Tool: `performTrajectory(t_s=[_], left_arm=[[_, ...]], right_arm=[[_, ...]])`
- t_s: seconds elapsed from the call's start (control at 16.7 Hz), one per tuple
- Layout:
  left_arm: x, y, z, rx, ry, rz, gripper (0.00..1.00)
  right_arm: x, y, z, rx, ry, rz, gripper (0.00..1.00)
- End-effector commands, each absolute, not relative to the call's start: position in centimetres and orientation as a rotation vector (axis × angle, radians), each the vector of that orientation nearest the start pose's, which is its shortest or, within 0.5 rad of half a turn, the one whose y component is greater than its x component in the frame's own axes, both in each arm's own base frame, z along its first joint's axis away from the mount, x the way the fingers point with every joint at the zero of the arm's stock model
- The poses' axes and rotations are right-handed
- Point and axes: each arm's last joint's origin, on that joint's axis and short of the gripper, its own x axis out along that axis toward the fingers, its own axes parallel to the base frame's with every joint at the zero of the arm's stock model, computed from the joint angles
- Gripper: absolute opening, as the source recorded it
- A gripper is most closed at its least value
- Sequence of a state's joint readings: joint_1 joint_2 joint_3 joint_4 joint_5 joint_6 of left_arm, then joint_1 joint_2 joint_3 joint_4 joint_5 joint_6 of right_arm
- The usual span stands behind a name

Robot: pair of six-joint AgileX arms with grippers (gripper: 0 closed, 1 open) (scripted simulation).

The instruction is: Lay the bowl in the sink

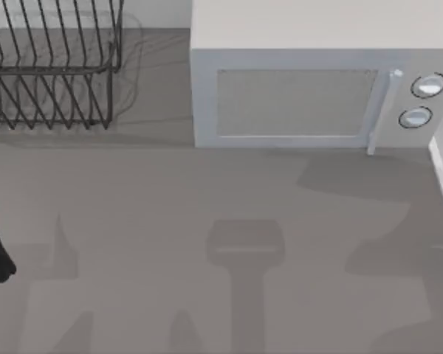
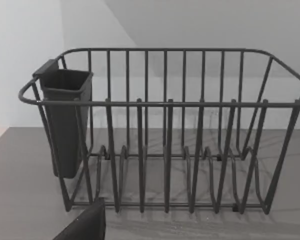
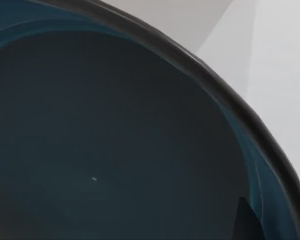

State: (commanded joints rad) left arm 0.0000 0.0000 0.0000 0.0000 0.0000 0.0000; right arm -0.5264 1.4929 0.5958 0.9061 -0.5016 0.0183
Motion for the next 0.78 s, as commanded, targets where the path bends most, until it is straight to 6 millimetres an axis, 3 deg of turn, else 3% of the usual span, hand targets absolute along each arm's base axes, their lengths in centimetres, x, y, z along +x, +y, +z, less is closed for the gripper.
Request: performTrajectory(t_s=[0.3,0.78], left_arm=[[10.6,-0.1,16.0,0.0,0.0,0.0,1.0],[10.6,-0.1,16.0,0.0,0.0,0.0,1.0]], right_arm=[[27.4,-13.8,19.3,0.008,0.01,0.003,0.0],[27.9,-14.4,9.9,-0.005,-0.004,-0.002,0.0]])
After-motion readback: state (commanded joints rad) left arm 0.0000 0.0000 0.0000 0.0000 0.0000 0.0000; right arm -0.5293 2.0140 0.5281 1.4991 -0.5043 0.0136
